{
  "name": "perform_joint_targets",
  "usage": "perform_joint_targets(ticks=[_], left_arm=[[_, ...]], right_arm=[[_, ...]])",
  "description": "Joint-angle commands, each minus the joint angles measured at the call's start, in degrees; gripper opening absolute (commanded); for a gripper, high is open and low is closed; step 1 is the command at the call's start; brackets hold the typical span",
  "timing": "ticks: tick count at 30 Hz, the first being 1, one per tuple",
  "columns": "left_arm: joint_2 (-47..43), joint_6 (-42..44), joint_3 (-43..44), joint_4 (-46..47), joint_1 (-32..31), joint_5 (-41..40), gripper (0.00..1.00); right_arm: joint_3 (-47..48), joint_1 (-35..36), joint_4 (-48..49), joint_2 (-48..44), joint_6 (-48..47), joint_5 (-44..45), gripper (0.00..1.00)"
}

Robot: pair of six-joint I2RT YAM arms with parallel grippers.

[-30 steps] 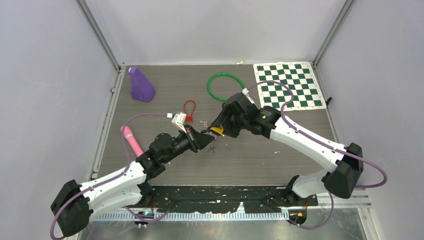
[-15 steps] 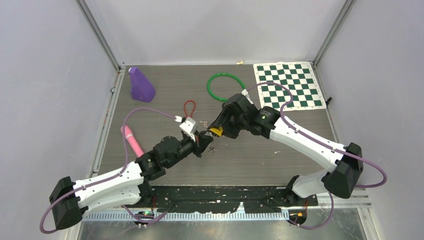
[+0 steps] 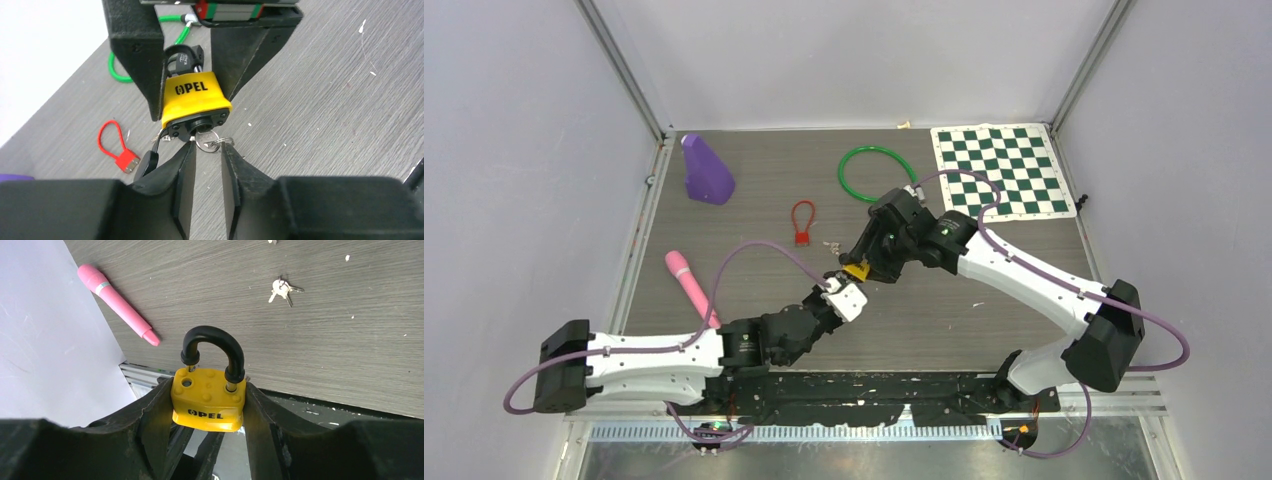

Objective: Unlock with the key

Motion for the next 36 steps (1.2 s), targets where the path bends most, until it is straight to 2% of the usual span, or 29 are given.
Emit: perform_joint_targets(ticks=[1, 5, 9, 11, 14, 19, 21, 24, 30, 36], left_arm=[[-0.7, 8.69, 2.62, 5.23, -3.98, -5.4, 0.32], [-3.35, 4.99, 3.83, 1.88, -6.06, -4.82, 0.49], [-11.81, -1.54, 4.36, -2.83, -5.86, -1.42, 0.67], [-15.51, -3.95, 5.36, -6.16, -4.81, 0.06, 0.72], [-19.86, -10.62, 7.29, -11.55, -0.14, 3.64, 0.76], [-21.33, -23.46, 10.9, -20.55, 16.81, 19.52, 0.78], [-19.06, -27.57, 12.58, -23.13, 24.36, 26.07, 0.79], [-15.06, -32.94, 14.35, -23.79, 31.12, 34.4, 0.81], [-6.96, -40.05, 14.98, -19.41, 37.61, 50.8, 0.85], [-1.43, -45.88, 12.63, -12.66, 38.03, 58.81, 0.84]], right_arm=[[-0.07, -1.08, 2.15, -1.9, -0.9, -2.19, 0.05], [-0.16, -1.83, 1.06, -2.41, -3.74, -0.45, 0.05], [-0.48, -2.26, 0.27, -2.65, -8.91, 2.83, 0.05], [-0.8, -2.27, 0.78, -2.65, -12.87, 4.67, 0.05], [-1.52, -2.05, 2.31, -2.7, -21.62, 6.21, 0.05], [-4.8, 0.43, 8.47, -4.56, -35.43, 8.24, 0.05], [-6.5, 1.43, 11.69, -5.46, -41.46, 5.57, 0.05], [-8.76, 2.19, 17.05, -7.2, -48.77, -1.92, 0.05], [-8.3, 4.99, 18.24, -8.34, -57.54, -6.97, 0.05], [-7.61, 6.54, 19.39, -8.84, -60.37, -8.36, 0.05]])
